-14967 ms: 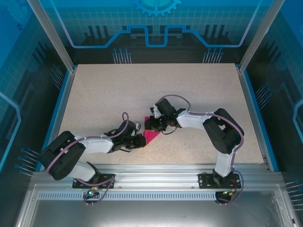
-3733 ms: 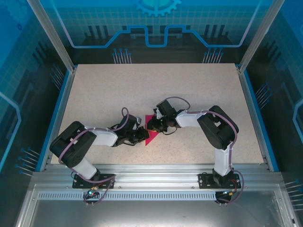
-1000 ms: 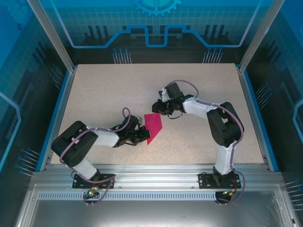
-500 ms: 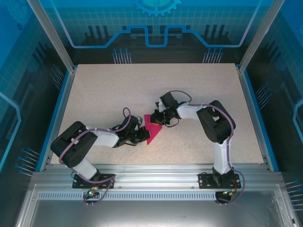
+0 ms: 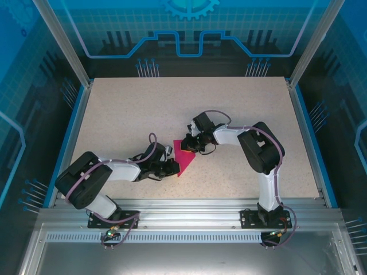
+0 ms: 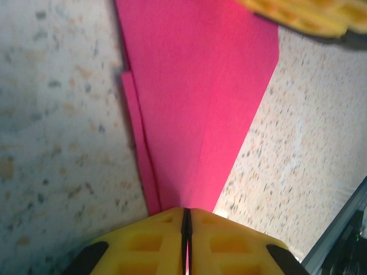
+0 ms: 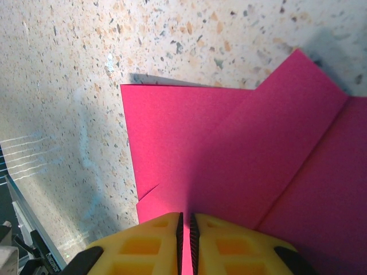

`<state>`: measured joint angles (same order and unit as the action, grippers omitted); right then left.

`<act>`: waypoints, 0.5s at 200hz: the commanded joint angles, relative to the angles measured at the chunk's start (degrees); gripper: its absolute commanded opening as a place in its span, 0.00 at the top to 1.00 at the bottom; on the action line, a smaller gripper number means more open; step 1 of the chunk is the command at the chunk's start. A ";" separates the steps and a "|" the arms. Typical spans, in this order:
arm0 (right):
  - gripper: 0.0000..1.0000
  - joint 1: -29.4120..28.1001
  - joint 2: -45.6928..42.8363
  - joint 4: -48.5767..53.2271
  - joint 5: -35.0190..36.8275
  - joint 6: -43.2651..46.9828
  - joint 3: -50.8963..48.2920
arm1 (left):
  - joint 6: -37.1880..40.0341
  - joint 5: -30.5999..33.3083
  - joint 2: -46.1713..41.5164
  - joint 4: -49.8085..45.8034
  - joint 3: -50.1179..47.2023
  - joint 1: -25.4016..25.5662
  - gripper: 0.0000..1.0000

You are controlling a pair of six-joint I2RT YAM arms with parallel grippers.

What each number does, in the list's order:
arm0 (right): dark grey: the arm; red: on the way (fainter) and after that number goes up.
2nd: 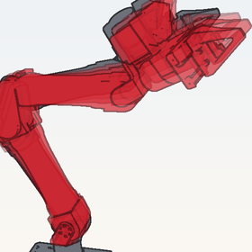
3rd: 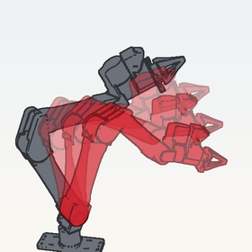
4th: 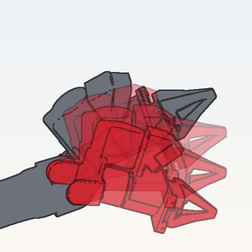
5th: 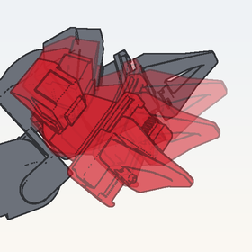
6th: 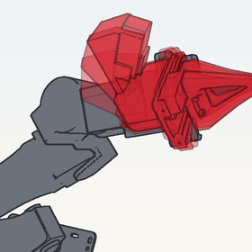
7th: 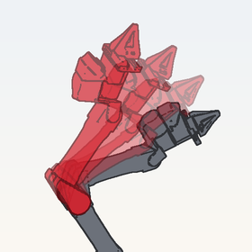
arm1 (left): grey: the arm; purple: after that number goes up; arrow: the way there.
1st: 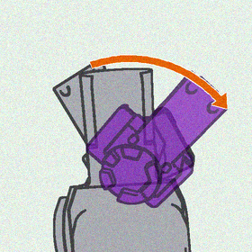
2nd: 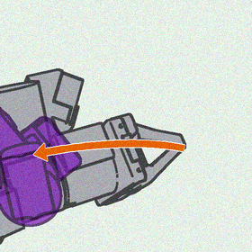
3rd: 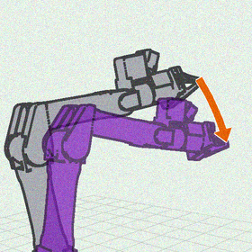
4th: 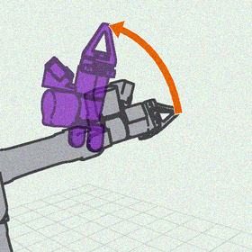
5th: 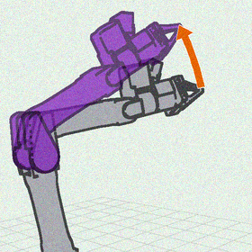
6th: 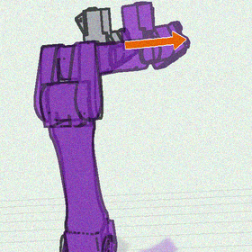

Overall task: Fold a paper plane with a square sheet of paper (pick it up from the middle)
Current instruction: Fourth fold the wing at the center of the table.

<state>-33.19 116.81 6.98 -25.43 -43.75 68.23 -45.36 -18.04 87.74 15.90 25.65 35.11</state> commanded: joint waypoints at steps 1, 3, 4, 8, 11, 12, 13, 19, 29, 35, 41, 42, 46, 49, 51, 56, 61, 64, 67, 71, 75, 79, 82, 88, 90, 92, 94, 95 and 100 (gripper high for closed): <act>0.85 0.28 3.15 1.37 4.47 -0.19 -1.12 | 3.27 -4.81 1.55 -19.88 -4.48 1.73 0.85; 0.85 0.24 3.16 1.37 4.50 -0.20 -1.22 | 3.44 -4.94 1.55 -20.06 -4.47 1.74 0.85; 0.85 0.24 3.16 1.37 4.46 -0.15 -1.24 | 3.48 -4.96 1.55 -20.05 -4.38 1.73 0.85; 0.85 0.24 3.23 1.29 4.41 -0.23 -1.23 | 3.80 -5.14 1.63 -20.52 -4.26 1.87 0.84; 0.85 0.25 3.24 1.28 4.37 -0.27 -1.21 | 3.98 -5.22 1.64 -20.76 -4.16 1.93 0.84; 0.85 0.29 3.24 1.32 4.40 -0.23 -1.23 | 4.06 -5.24 1.68 -20.92 -4.09 1.95 0.84; 0.85 0.26 3.24 1.30 4.37 -0.22 -1.24 | 4.10 -5.24 1.71 -21.01 -4.06 1.97 0.84; 0.85 0.28 3.25 1.28 4.32 -0.20 -1.25 | 4.51 -5.18 1.79 -21.73 -3.82 2.11 0.83; 0.85 0.24 3.24 1.28 4.29 -0.27 -1.26 | 4.97 -4.79 1.65 -23.45 -3.48 2.33 0.83; 0.85 0.23 3.24 1.28 4.31 -0.23 -1.24 | 4.90 -4.26 1.51 -24.56 -3.35 2.48 0.82; 0.85 0.23 3.24 1.28 4.32 -0.29 -1.25 | 4.57 -4.28 1.26 -24.66 -3.44 2.50 0.83; 0.85 0.23 3.24 1.28 4.33 -0.29 -1.25 | 4.49 -4.28 1.23 -24.68 -3.47 2.55 0.82; 0.85 0.19 3.23 1.28 4.28 -0.29 -1.25 | 4.22 -4.08 0.98 -24.97 -3.50 2.64 0.82; 0.85 0.23 3.24 1.29 4.27 -0.24 -1.25 | 4.04 -3.84 0.80 -25.40 -3.47 2.64 0.82; 0.85 0.12 3.24 1.26 4.30 -0.28 -1.25 | 3.88 -3.56 0.59 -25.88 -3.38 2.65 0.82; 0.85 0.21 3.24 1.28 4.25 -0.28 -1.25 | 3.36 -2.86 0.07 -26.69 -3.32 2.72 0.82; 0.85 0.17 3.24 1.28 4.31 -0.36 -1.25 | 2.91 -2.07 -0.59 -27.74 -3.25 2.70 0.83; 0.85 0.18 3.24 1.28 4.30 -0.31 -1.25 | 2.69 -1.64 -1.07 -28.37 -3.19 2.75 0.83; 0.85 0.22 3.24 1.28 4.26 -0.37 -1.25 | 2.47 -1.18 -1.50 -28.95 -3.12 2.77 0.83; 0.85 0.07 3.24 1.32 4.25 -0.37 -1.25 | 2.25 -0.63 -2.50 -29.83 -3.00 2.76 0.84; 0.85 0.06 3.24 1.29 4.36 -0.37 -1.24 | 2.02 0.19 -3.47 -30.64 -2.82 2.69 0.84; 0.85 0.04 3.24 1.28 4.38 -0.35 -1.21 | 1.88 0.82 -4.61 -31.38 -2.69 2.76 0.84; 0.85 0.00 3.29 1.32 4.41 -0.37 -1.25 | 1.80 1.19 -5.49 -32.05 -2.52 2.77 0.84; 0.85 -0.03 3.33 1.29 4.37 -0.35 -1.26 | 1.60 1.95 -7.67 -32.97 -2.17 2.76 0.84; 0.85 -0.03 3.33 1.28 4.30 -0.37 -1.25 | 1.53 2.09 -8.20 -33.24 -2.07 2.76 0.84; 0.85 -0.03 3.33 1.28 4.26 -0.37 -1.25 | 1.47 2.25 -9.15 -33.42 -1.89 2.75 0.83; 0.85 -0.01 3.38 1.30 4.27 -0.35 -1.25 | 1.39 2.30 -9.76 -33.55 -1.76 2.76 0.83; 0.85 -0.02 3.40 1.29 4.22 -0.36 -1.25 | 1.36 2.35 -10.26 -33.65 -1.66 2.76 0.83; 0.85 -0.03 3.42 1.28 4.16 -0.37 -1.30 | 1.05 2.55 -12.32 -33.82 -1.32 2.75 0.82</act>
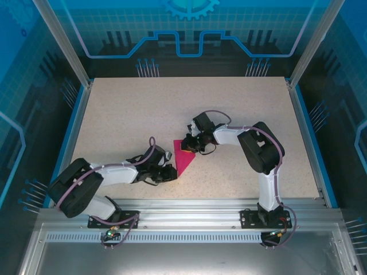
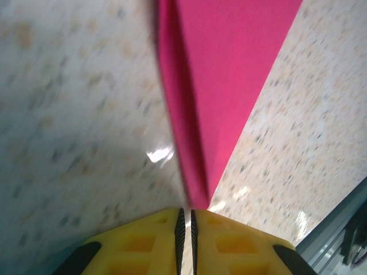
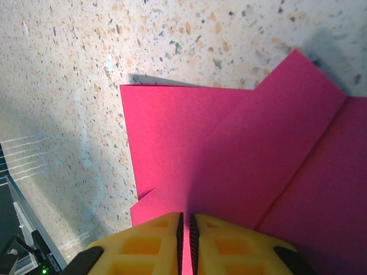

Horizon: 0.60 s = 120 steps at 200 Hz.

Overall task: Fold a paper plane with a square sheet of paper (pick it up from the middle)
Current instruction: Fourth fold the wing at the center of the table.

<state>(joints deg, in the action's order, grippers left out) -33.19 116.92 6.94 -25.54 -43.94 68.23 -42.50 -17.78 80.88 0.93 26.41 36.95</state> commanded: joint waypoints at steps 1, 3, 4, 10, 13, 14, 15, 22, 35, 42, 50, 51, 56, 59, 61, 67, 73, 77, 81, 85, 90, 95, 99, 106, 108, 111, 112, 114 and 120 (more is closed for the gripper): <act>0.85 -0.03 3.27 1.32 4.27 -0.18 -1.32 | -1.85 2.35 -5.64 -18.90 -1.95 0.92 0.82; 0.85 -0.03 3.26 1.32 4.27 -0.18 -1.27 | -1.98 2.39 -6.55 -19.00 -1.80 0.91 0.82; 0.85 0.01 3.28 1.32 4.27 -0.18 -1.26 | -2.02 2.44 -6.93 -19.02 -1.67 0.88 0.81; 0.85 -0.03 3.28 1.32 4.28 -0.18 -1.25 | -2.37 2.69 -8.90 -18.86 -1.00 0.81 0.81; 0.85 -0.03 3.28 1.32 4.40 -0.16 -1.25 | -2.55 2.73 -9.89 -18.79 -0.67 0.84 0.80; 0.85 -0.03 3.30 1.32 4.38 -0.17 -1.25 | -2.61 2.79 -10.05 -18.61 -0.58 0.84 0.80; 0.85 -0.03 3.30 1.32 4.37 -0.17 -1.25 | -2.64 2.81 -10.40 -18.47 -0.44 0.84 0.80; 0.85 -0.03 3.31 1.28 4.36 -0.18 -1.17 | -3.04 2.93 -11.98 -17.11 0.35 0.79 0.78; 0.86 -0.03 3.33 1.32 4.39 -0.20 -1.17 | -3.40 2.50 -12.94 -14.52 2.33 0.54 0.74; 0.86 -0.04 3.32 1.34 4.45 -0.18 -1.17 | -3.22 1.79 -12.29 -13.09 3.56 0.54 0.73; 0.86 -0.05 3.23 1.33 4.54 -0.21 -1.32 | -2.82 1.17 -10.71 -11.53 5.33 0.32 0.73; 0.86 -0.04 3.23 1.33 4.58 -0.24 -1.33 | -2.79 1.12 -10.47 -11.46 5.58 0.28 0.73; 0.86 -0.03 3.28 1.32 4.67 -0.26 -1.34 | -2.70 0.89 -9.20 -10.85 6.85 0.21 0.73; 0.86 -0.08 3.31 1.32 4.58 -0.24 -1.36 | -2.68 0.69 -8.40 -10.36 7.57 0.19 0.73; 0.85 -0.04 3.31 1.32 4.55 -0.24 -1.41 | -2.61 0.55 -7.72 -10.10 8.01 0.11 0.73; 0.86 0.03 3.31 1.30 4.54 -0.33 -1.43 | -2.44 0.08 -5.88 -9.05 9.41 0.00 0.73; 0.86 -0.05 3.31 1.20 4.58 -0.35 -1.52 | -2.25 -0.20 -4.01 -8.35 10.71 -0.24 0.73; 0.86 -0.11 3.31 1.15 4.58 -0.33 -1.60 | -2.30 -0.28 -2.91 -7.65 11.32 -0.28 0.73; 0.86 -0.12 3.27 1.07 4.56 -0.43 -1.69 | -2.51 -0.49 -1.64 -6.80 11.89 -0.39 0.73; 0.85 -0.12 3.35 0.98 4.54 -0.44 -1.78 | -2.73 -0.90 -0.52 -5.59 12.27 -0.69 0.73; 0.86 -0.12 3.31 0.89 4.49 -0.45 -1.86 | -3.00 -1.57 0.95 -3.90 12.84 -0.92 0.73; 0.86 -0.12 3.40 0.84 4.45 -0.50 -1.87 | -3.23 -2.14 2.46 -2.85 13.42 -1.12 0.73; 0.86 -0.12 3.48 0.90 4.42 -0.47 -1.87 | -3.41 -2.52 3.57 -2.02 13.87 -1.26 0.73; 0.86 -0.12 3.68 0.97 4.38 -0.44 -1.80 | -3.62 -2.98 5.47 -0.98 14.69 -1.52 0.73; 0.86 -0.12 3.67 0.97 4.30 -0.44 -1.79 | -3.68 -3.08 6.01 -0.88 14.91 -1.57 0.73; 0.86 -0.11 3.66 1.01 4.35 -0.33 -1.78 | -3.65 -3.26 6.76 -0.69 15.34 -1.53 0.74; 0.86 -0.12 3.66 0.99 4.35 -0.34 -1.78 | -3.64 -3.38 7.02 -0.68 15.42 -1.58 0.74; 0.86 -0.12 3.73 1.04 4.36 -0.35 -1.78 | -3.64 -3.50 7.47 -0.78 15.80 -1.58 0.74; 0.86 -0.12 3.75 1.10 4.36 -0.35 -1.78 | -3.56 -3.81 8.80 -0.84 16.45 -1.62 0.75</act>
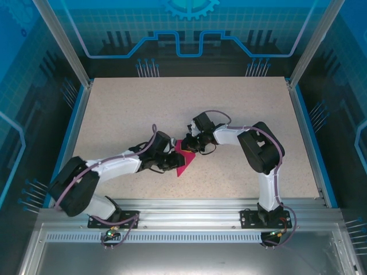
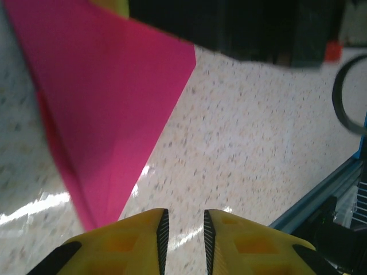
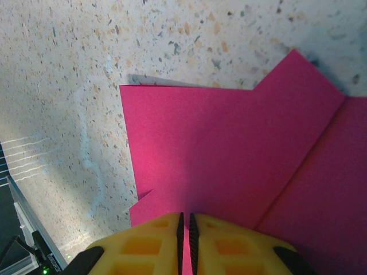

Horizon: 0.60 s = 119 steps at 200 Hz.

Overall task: Fold a paper plane with a square sheet of paper (pick it up from the middle)
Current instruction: Fourth fold the wing at the center of the table.

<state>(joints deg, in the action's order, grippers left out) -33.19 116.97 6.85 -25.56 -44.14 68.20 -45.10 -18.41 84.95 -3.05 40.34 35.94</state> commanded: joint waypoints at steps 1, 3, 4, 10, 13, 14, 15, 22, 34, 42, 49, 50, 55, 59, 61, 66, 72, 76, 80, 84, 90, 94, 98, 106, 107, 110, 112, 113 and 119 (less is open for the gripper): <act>0.86 -0.12 3.70 1.17 4.38 -0.16 -1.76 | -0.95 -3.23 4.85 3.14 2.63 -0.57 0.75; 0.86 -0.12 3.75 1.22 4.45 -0.16 -1.80 | -0.95 -3.32 5.27 3.18 2.77 -0.53 0.75; 0.86 -0.12 3.73 1.23 4.46 -0.16 -1.78 | -0.95 -3.40 5.42 3.16 2.79 -0.53 0.75; 0.86 -0.08 3.71 1.31 4.50 -0.16 -1.85 | -1.11 -3.55 6.33 3.09 2.86 -0.55 0.75; 0.85 -0.12 3.75 1.29 4.49 -0.10 -1.85 | -1.20 -3.57 6.68 3.05 2.76 -0.54 0.75; 0.86 -0.07 3.73 1.30 4.48 -0.13 -1.85 | -1.21 -3.61 6.84 3.05 2.74 -0.57 0.75; 0.85 -0.10 3.72 1.31 4.47 -0.14 -1.85 | -1.21 -3.63 6.96 3.05 2.74 -0.59 0.75; 0.86 -0.11 3.65 1.38 4.47 -0.07 -1.83 | -1.30 -4.01 7.77 3.04 2.23 -0.54 0.75; 0.85 -0.12 3.71 1.39 4.58 -0.04 -1.93 | -1.30 -5.43 9.06 3.53 1.13 -0.54 0.75; 0.86 -0.11 3.79 1.45 4.56 -0.09 -1.86 | -1.39 -6.14 9.67 3.46 0.20 -0.54 0.77; 0.86 -0.04 3.79 1.50 4.60 -0.06 -1.92 | -1.44 -6.15 9.79 3.06 -0.90 -0.55 0.77; 0.86 -0.04 3.75 1.50 4.62 -0.06 -1.93 | -1.46 -6.13 9.79 3.06 -0.98 -0.54 0.77; 0.86 -0.09 3.71 1.50 4.65 0.01 -1.93 | -1.55 -6.01 9.58 2.88 -2.11 -0.54 0.77; 0.86 -0.05 3.71 1.50 4.69 0.07 -1.93 | -1.58 -5.83 9.41 2.63 -2.90 -0.54 0.77; 0.86 -0.06 3.71 1.50 4.72 0.10 -1.98 | -1.50 -5.80 9.37 2.50 -3.25 -0.57 0.77; 0.86 0.02 3.71 1.50 4.78 -0.02 -2.02 | -1.36 -5.74 9.20 2.27 -4.09 -0.56 0.77; 0.86 -0.08 3.77 1.48 4.84 0.08 -1.93 | -1.22 -5.91 9.02 2.09 -5.12 -0.59 0.77; 0.86 -0.05 3.79 1.50 4.82 0.03 -1.91 | -1.22 -6.27 8.85 2.15 -5.88 -0.53 0.77; 0.86 -0.01 3.87 1.58 4.85 0.04 -1.87 | -1.22 -6.40 8.71 2.26 -6.50 -0.61 0.77; 0.85 -0.04 3.84 1.63 4.82 0.03 -1.90 | -1.29 -6.54 8.54 2.38 -7.33 -0.56 0.77; 0.86 -0.03 3.88 1.68 4.82 0.06 -1.91 | -1.38 -6.54 8.22 2.46 -8.41 -0.56 0.77; 0.86 -0.03 3.88 1.67 4.95 0.10 -1.87 | -1.44 -6.52 8.09 2.44 -9.11 -0.59 0.77; 0.86 -0.03 3.88 1.77 4.92 0.19 -1.82 | -1.33 -6.49 7.97 2.35 -9.69 -0.60 0.77; 0.86 0.12 3.90 1.93 4.98 0.30 -1.76 | -1.31 -6.51 7.95 2.41 -10.78 -0.53 0.77; 0.86 0.09 3.89 1.93 4.94 0.29 -1.76 | -1.31 -6.48 7.95 2.42 -10.92 -0.57 0.77; 0.86 0.06 3.88 1.98 4.91 0.35 -1.76 | -1.23 -6.57 8.00 2.65 -11.31 -0.56 0.77; 0.86 0.10 3.88 2.01 4.95 0.37 -1.76 | -1.22 -6.75 8.07 2.75 -11.57 -0.53 0.77; 0.86 0.12 3.88 2.02 4.93 0.37 -1.76 | -1.22 -6.82 8.10 2.90 -11.67 -0.57 0.77; 0.86 0.22 3.93 2.16 5.02 0.51 -1.67 | -1.22 -7.14 8.29 2.91 -12.21 -0.58 0.77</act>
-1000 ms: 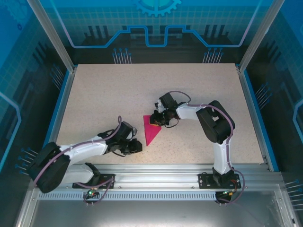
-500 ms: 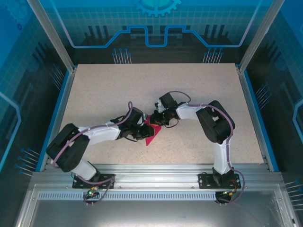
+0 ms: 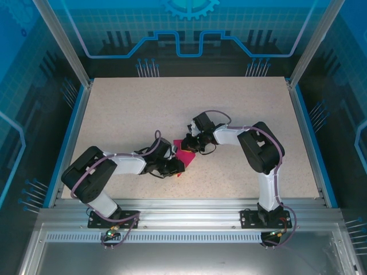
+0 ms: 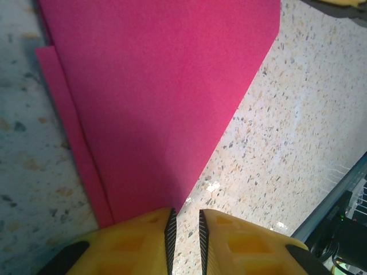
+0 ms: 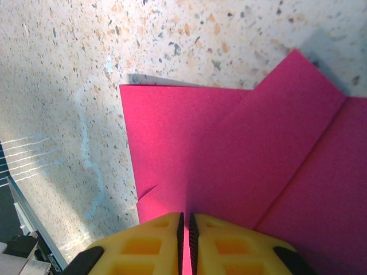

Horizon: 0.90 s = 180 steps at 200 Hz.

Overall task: Fold a paper plane with a square sheet of paper (pick it up from the middle)
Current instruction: Fourth fold the wing at the center of the table.

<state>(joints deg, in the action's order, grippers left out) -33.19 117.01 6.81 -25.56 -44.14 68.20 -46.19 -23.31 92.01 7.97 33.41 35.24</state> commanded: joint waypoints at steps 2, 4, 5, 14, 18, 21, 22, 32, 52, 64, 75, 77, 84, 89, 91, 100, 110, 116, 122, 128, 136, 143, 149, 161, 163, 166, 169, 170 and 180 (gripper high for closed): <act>0.85 0.21 3.92 2.23 5.00 0.49 -1.61 | -0.12 -2.19 1.31 -8.13 -5.46 0.16 0.77; 0.86 0.16 3.92 2.24 5.00 0.47 -1.59 | -0.12 -2.18 1.39 -8.18 -5.53 0.13 0.77; 0.86 0.19 3.93 2.24 5.00 0.46 -1.59 | -0.12 -2.14 1.41 -8.21 -5.58 0.11 0.78; 0.86 0.24 3.88 2.33 4.93 0.52 -1.45 | -0.21 -2.26 1.59 -8.24 -6.34 0.11 0.78; 0.86 0.24 3.92 2.44 4.93 0.50 -1.37 | -0.21 -2.41 1.55 -8.40 -6.60 0.13 0.78; 0.86 0.23 3.90 2.44 4.91 0.50 -1.33 | -0.21 -2.51 1.51 -8.46 -6.82 0.11 0.78; 0.86 0.23 3.92 2.48 4.91 0.48 -1.32 | -0.21 -2.48 1.47 -8.48 -6.89 0.15 0.78; 0.86 0.23 3.93 2.51 4.87 0.50 -1.23 | -0.47 -2.44 0.93 -8.59 -7.90 0.12 0.78; 0.86 0.23 4.02 2.53 4.83 0.46 -1.14 | -0.06 -2.67 -0.45 -9.39 -9.38 0.13 0.78; 0.86 0.23 4.10 2.42 4.73 0.38 -1.14 | 0.67 -3.52 -1.15 -10.09 -9.71 0.11 0.78; 0.86 0.16 4.11 2.33 4.67 0.33 -1.21 | 1.12 -3.77 -2.17 -10.98 -10.02 0.11 0.78; 0.86 0.19 4.10 2.33 4.69 0.29 -1.23 | 1.29 -3.81 -2.40 -11.23 -10.09 0.14 0.78; 0.85 0.22 4.10 2.24 4.65 0.31 -1.23 | 2.01 -3.90 -3.27 -12.05 -10.11 0.13 0.78; 0.85 0.18 4.19 2.24 4.69 0.21 -1.23 | 2.51 -3.99 -3.86 -12.84 -10.07 0.12 0.78; 0.85 0.22 4.19 2.24 4.68 0.24 -1.19 | 2.71 -4.02 -4.21 -13.27 -10.04 0.12 0.78; 0.85 0.06 4.23 2.16 4.56 0.19 -1.23 | 3.19 -2.74 -5.86 -15.29 -9.61 0.11 0.78; 0.85 -0.03 4.27 2.07 4.54 0.19 -1.15 | 3.20 -1.79 -8.01 -16.04 -9.44 0.13 0.78; 0.85 -0.08 4.27 2.15 4.53 0.22 -1.14 | 3.06 -1.52 -9.31 -16.39 -8.99 0.00 0.78; 0.85 -0.12 4.28 2.24 4.48 0.22 -1.11 | 2.81 -1.27 -10.43 -16.58 -8.46 0.02 0.78; 0.85 -0.12 4.26 2.16 4.47 0.20 -1.14 | 2.62 -1.09 -11.55 -16.68 -7.72 -0.07 0.78; 0.85 -0.16 4.19 2.16 4.55 0.21 -1.23 | 2.60 -1.12 -12.91 -16.66 -6.42 -0.16 0.78; 0.85 -0.21 4.27 2.10 4.56 0.14 -1.23 | 2.68 -0.95 -13.98 -16.92 -4.96 -0.30 0.78; 0.85 -0.21 4.37 2.12 4.40 0.11 -1.23 | 2.92 -0.47 -14.57 -17.21 -3.44 -0.47 0.77; 0.85 -0.21 4.35 1.99 4.53 0.12 -1.18 | 3.77 0.60 -14.49 -17.39 -0.15 -0.98 0.76; 0.85 -0.21 4.36 1.98 4.53 0.09 -1.22 | 3.97 0.74 -14.34 -17.24 0.35 -1.08 0.76; 0.85 -0.20 4.37 1.98 4.51 0.06 -1.23 | 4.27 0.87 -13.84 -17.12 1.33 -1.26 0.76; 0.85 -0.21 4.37 1.94 4.56 0.05 -1.23 | 4.54 0.83 -13.26 -17.18 2.43 -1.60 0.76; 0.85 -0.21 4.37 1.91 4.51 0.03 -1.23 | 4.63 0.78 -13.04 -17.14 2.79 -1.68 0.76; 0.85 -0.26 4.37 1.98 4.47 0.06 -1.23 | 5.18 -0.56 -10.90 -16.87 6.25 -2.50 0.77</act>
<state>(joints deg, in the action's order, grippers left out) -33.19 117.08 6.79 -25.74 -44.14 68.20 -43.62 -23.83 79.00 -7.49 31.55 34.54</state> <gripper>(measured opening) 0.146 0.239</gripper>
